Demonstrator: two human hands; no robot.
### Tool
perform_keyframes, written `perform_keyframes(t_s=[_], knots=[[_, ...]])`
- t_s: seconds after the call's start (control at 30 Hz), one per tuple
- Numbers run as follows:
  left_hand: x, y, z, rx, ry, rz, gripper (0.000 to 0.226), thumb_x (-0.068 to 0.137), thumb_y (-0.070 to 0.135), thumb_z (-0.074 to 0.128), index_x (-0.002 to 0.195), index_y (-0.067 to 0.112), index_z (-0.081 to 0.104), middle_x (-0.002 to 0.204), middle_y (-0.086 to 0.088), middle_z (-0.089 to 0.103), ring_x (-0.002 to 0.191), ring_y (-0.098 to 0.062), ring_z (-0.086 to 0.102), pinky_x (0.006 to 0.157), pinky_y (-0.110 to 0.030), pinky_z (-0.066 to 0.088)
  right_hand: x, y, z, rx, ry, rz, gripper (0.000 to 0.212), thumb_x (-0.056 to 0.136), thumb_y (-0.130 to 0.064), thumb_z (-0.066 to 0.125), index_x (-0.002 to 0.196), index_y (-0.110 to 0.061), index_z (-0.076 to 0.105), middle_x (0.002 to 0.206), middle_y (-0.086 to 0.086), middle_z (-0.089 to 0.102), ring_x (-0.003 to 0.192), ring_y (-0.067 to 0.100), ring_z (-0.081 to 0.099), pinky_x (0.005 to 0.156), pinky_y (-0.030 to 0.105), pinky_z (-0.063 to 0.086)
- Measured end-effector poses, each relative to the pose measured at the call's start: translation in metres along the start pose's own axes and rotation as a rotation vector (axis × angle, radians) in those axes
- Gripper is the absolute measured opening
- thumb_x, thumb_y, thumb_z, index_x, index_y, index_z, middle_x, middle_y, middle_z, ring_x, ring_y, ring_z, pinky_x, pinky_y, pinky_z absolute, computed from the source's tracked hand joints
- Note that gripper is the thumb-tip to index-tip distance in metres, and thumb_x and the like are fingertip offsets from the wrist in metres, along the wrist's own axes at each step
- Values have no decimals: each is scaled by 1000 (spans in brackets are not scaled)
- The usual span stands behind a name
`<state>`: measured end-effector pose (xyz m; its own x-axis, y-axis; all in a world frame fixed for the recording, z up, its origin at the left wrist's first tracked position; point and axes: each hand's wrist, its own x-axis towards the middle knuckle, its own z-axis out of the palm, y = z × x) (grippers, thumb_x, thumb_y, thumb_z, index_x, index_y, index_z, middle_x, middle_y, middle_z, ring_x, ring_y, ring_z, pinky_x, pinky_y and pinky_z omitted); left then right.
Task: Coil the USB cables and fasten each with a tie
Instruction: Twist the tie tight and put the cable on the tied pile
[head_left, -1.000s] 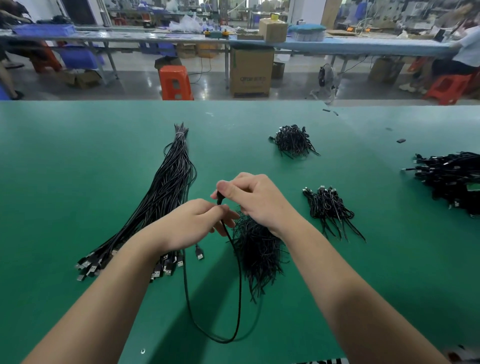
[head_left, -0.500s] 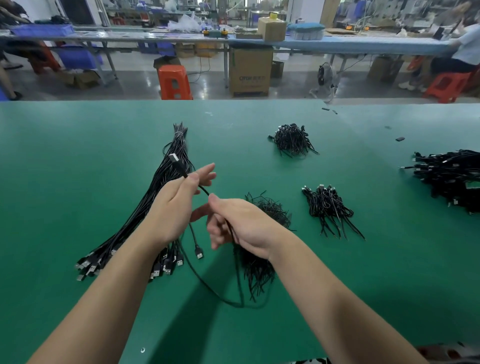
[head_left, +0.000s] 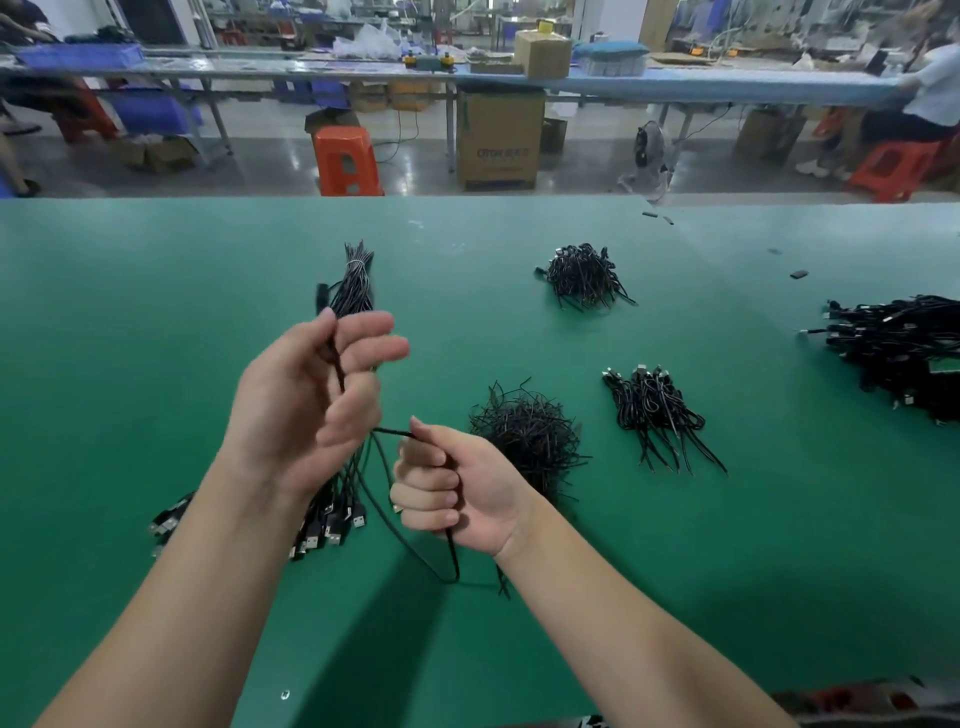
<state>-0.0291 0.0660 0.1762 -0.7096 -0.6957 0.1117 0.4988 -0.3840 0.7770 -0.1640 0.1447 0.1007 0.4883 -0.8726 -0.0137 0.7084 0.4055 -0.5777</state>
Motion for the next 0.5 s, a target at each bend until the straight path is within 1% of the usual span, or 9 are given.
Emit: perform_keyframes(t_s=[0.03,0.07,0.13,0.2,0.3,0.33,0.4,0.43,0.5], knots=[[-3,1,-4,28,-91,-71,51,96,31,34,87,6,77,77,-11,76,25,-7,31,27,-10,30,-1,-1,-2,15,0,-1,40,103,-32,45,64,-21,46,52,-9,22,45,7,20,38,16,23],[-5,0,-10,84,-174,-150,52,97,31,32,89,3,76,78,-16,75,24,-10,28,28,-9,31,-1,-2,-5,21,14,-6,38,102,-31,46,65,-21,47,52,-9,22,43,6,22,37,16,25],[-10,-1,-18,294,-284,-327,53,98,32,34,92,-3,74,81,-27,72,25,-14,42,30,-12,35,-2,-7,-10,-5,90,-22,36,100,-33,48,65,-22,48,50,-10,22,38,3,28,34,15,27],[-14,-2,-24,576,-292,-498,50,96,35,41,94,-3,73,87,-34,70,37,-24,59,33,-18,41,-5,-13,-16,-33,177,-27,35,97,-35,49,64,-22,50,47,-12,26,34,1,28,31,15,27],[-16,-12,-26,901,-176,-678,48,102,35,41,99,-2,71,93,-27,73,64,-37,72,48,-30,55,-7,-19,-23,-40,240,-29,35,97,-35,49,65,-22,54,47,-12,29,38,4,19,32,15,23],[-14,-17,-25,1010,-120,-700,46,106,32,38,102,-2,69,93,-22,74,71,-37,73,55,-32,58,-6,-19,-24,-50,252,-28,36,99,-34,49,66,-21,54,48,-12,29,40,5,17,33,16,21],[-13,-26,-23,1213,-37,-686,42,108,26,33,104,1,66,94,-15,76,79,-31,75,66,-34,61,-5,-17,-24,-75,268,-30,38,103,-34,45,68,-20,53,50,-11,29,42,6,18,36,17,20],[-12,-29,-23,1266,-8,-647,40,108,25,33,101,4,67,94,-12,76,81,-27,75,71,-34,61,-5,-16,-24,-81,269,-34,39,105,-34,44,70,-20,53,51,-10,29,42,5,20,37,17,20],[-10,-31,-24,1233,61,-492,39,108,24,36,97,12,71,93,-8,77,88,-21,75,80,-33,60,-4,-12,-21,-87,263,-47,38,106,-34,42,72,-19,53,53,-10,29,42,5,23,38,17,21]])
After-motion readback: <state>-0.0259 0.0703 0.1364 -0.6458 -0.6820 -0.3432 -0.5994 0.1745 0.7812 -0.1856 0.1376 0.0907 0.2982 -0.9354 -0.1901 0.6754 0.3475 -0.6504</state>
